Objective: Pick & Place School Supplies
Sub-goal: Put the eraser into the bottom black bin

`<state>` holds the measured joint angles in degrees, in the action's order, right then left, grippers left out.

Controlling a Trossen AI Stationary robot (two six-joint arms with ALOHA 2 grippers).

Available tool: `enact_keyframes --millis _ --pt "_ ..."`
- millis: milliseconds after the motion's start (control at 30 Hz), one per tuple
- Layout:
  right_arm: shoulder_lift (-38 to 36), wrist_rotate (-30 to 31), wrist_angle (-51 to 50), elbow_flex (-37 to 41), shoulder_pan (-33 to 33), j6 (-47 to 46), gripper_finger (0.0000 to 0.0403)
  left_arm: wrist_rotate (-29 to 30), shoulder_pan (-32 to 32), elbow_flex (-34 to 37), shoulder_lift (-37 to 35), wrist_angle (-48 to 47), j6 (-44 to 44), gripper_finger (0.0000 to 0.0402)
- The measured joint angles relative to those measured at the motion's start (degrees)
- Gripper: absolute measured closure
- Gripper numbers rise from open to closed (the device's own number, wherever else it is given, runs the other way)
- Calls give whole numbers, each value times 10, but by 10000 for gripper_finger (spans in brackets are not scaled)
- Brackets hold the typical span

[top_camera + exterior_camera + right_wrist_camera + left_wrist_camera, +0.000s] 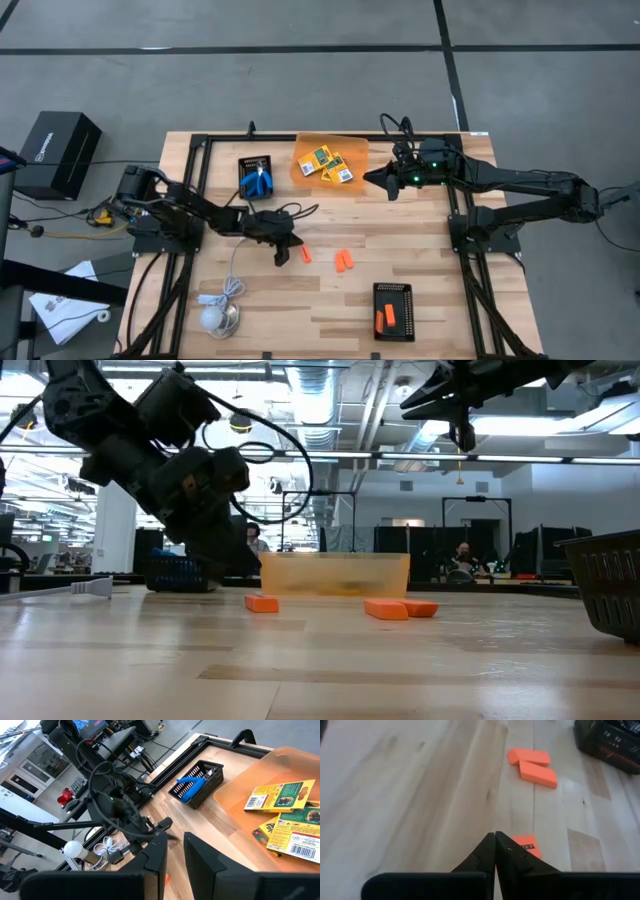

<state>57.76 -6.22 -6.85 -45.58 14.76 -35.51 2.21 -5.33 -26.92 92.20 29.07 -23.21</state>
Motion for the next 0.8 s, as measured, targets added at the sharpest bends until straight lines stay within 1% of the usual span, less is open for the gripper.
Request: enact_keyframes --millis 100,233,367,800 --pt "0 0 0 0 0 0 346 -15 -4 -16 25 3 0 401" --pt "0 0 0 0 0 0 346 -18 -7 -29 44 6 1 401" --pt "0 0 -2 0 0 0 346 -27 -8 -29 44 -19 2 401" --pt "0 0 -4 0 0 1 346 -29 -31 -26 42 -40 1 401"
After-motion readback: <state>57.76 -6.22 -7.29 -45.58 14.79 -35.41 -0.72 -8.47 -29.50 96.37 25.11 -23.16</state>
